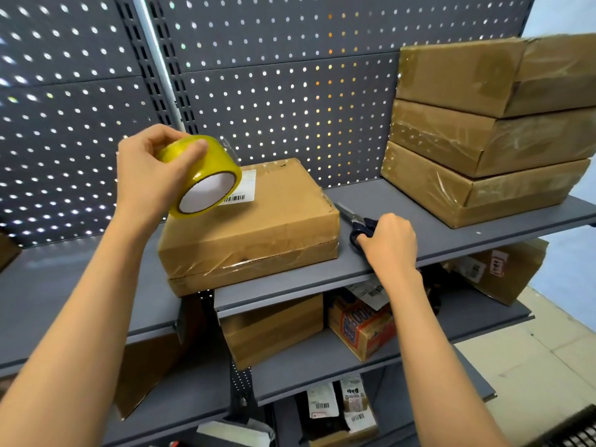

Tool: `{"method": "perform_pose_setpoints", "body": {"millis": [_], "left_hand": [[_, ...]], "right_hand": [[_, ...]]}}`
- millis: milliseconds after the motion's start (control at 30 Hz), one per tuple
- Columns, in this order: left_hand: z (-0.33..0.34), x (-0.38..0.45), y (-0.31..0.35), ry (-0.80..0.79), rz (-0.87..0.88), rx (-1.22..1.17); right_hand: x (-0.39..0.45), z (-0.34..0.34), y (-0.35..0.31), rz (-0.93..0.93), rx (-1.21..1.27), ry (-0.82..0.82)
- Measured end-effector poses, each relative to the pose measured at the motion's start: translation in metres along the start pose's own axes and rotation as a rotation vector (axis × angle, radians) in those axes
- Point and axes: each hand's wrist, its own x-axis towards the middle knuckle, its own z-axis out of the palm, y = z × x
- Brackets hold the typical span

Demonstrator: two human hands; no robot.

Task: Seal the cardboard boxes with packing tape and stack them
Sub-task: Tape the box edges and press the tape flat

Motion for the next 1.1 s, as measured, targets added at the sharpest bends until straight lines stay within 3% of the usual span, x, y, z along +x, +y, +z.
{"method": "perform_pose_setpoints", "body": {"millis": [300,700,1100], "left_hand": [[0.005,-0.001,-0.004,-0.051,0.011,0.003],[-0.048,-0.003,-0.019,-0.127,0.074,0.047],[-0.096,-0.059,-0.094,-0.113,-0.064,0.283]], "right_hand": [[0.002,0.005,0.004,-0.047,-0.064,-0.048],[-0.017,-0.042,-0.070,-0.368,0.141,0.244],[-0.084,0.004,-0.147,-0.756,0.040,-0.025]]}}
